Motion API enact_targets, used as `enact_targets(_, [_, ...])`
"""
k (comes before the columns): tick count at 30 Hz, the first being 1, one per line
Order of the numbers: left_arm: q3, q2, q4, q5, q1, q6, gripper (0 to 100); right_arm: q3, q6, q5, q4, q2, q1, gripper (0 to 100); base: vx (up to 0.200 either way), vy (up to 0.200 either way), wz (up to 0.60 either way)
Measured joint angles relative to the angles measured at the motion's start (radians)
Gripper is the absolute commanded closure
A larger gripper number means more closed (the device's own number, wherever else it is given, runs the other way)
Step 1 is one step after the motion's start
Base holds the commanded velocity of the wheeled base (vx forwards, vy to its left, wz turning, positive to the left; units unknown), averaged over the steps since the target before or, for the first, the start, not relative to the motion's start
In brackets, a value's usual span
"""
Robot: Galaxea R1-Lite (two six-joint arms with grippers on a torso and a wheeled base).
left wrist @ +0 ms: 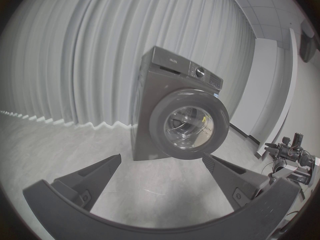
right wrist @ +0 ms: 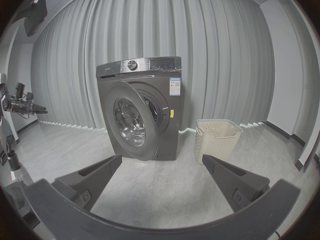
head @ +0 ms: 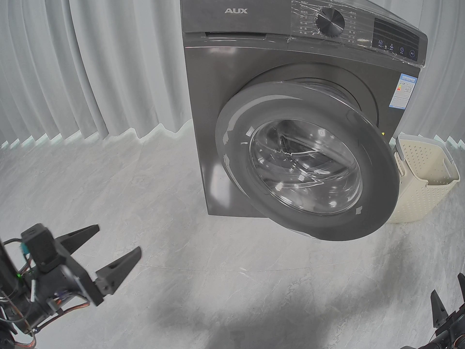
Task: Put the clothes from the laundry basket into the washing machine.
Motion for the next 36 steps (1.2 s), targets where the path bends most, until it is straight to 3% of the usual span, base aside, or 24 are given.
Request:
enact_targets(5, [0.093,-0.247,0.093,0.000,0.088,0.038,0,0.000,0.000,0.000,0.000,0.000,0.000,0,0.000,0.000,0.00])
enact_targets(11, [0.154,-0.524,0.295,-0.007,0.243,0.083,0,0.000,0.000,0.000,0.000,0.000,0.000,0,0.000,0.000,0.00])
enact_targets(16, [0.174,-0.720,0.490,-0.044,0.348,0.100,0,0.000,0.000,0.000,0.000,0.000,0.000,0,0.000,0.000,0.00])
enact_targets(23, [0.177,-0.922,0.666,-0.101,0.470,0.130,0,0.000,0.000,0.000,0.000,0.000,0.000,0,0.000,0.000,0.00])
enact_targets(27, [0.177,-0.981,0.697,-0.096,0.504,0.113,0,0.000,0.002,0.000,0.000,0.000,-0.001,0,0.000,0.000,0.00])
enact_targets(31, [0.177,-1.011,0.709,-0.091,0.529,0.113,0,0.000,0.001,0.000,0.000,0.000,-0.001,0,0.000,0.000,0.00])
enact_targets(36, [0.177,-1.047,0.725,-0.081,0.614,0.103,0,0.000,-0.010,0.005,0.000,0.000,-0.002,0,0.000,0.000,0.00])
